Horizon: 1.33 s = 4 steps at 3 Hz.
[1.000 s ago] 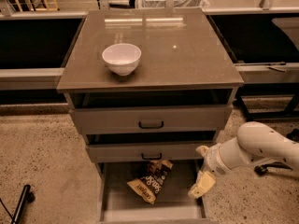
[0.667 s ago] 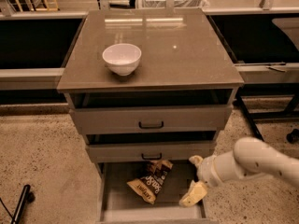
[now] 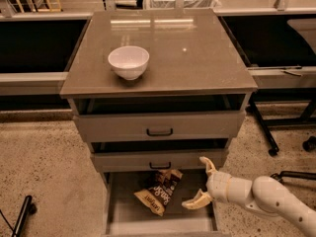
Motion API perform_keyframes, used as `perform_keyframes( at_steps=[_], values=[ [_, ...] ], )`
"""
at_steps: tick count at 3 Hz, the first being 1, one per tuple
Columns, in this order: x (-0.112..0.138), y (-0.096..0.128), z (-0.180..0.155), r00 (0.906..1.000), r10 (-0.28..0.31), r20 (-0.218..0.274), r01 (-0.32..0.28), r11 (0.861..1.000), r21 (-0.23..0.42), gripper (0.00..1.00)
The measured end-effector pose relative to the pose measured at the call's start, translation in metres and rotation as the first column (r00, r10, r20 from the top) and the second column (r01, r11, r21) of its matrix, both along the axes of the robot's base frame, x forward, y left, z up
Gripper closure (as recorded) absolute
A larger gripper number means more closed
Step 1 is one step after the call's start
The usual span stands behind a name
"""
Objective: Pick brown chip bag from bottom drawer and place on counter
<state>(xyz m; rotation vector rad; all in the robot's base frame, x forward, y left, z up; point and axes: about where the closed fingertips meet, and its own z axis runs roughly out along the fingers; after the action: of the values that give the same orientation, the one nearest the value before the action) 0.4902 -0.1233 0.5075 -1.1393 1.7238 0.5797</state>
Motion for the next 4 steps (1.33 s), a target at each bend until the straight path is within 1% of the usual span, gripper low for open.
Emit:
perform_keyframes(
  at_steps=[1, 2, 3, 4],
  values=[
    [0.0, 0.008, -0.01, 0.9986, 0.043, 0.031, -0.042, 0.998, -0.041, 0.0],
    [0.027, -0.004, -0.039, 0.998, -0.003, 0.063, 0.009, 0.994, -0.109, 0.0],
    [0.041, -0.003, -0.101, 0.9948, -0.068, 0.075, 0.072, 0.996, -0.054, 0.0],
    [0.032, 0.01, -0.166, 0.9966, -0.066, 0.051, 0.065, 0.998, 0.016, 0.0]
  ],
)
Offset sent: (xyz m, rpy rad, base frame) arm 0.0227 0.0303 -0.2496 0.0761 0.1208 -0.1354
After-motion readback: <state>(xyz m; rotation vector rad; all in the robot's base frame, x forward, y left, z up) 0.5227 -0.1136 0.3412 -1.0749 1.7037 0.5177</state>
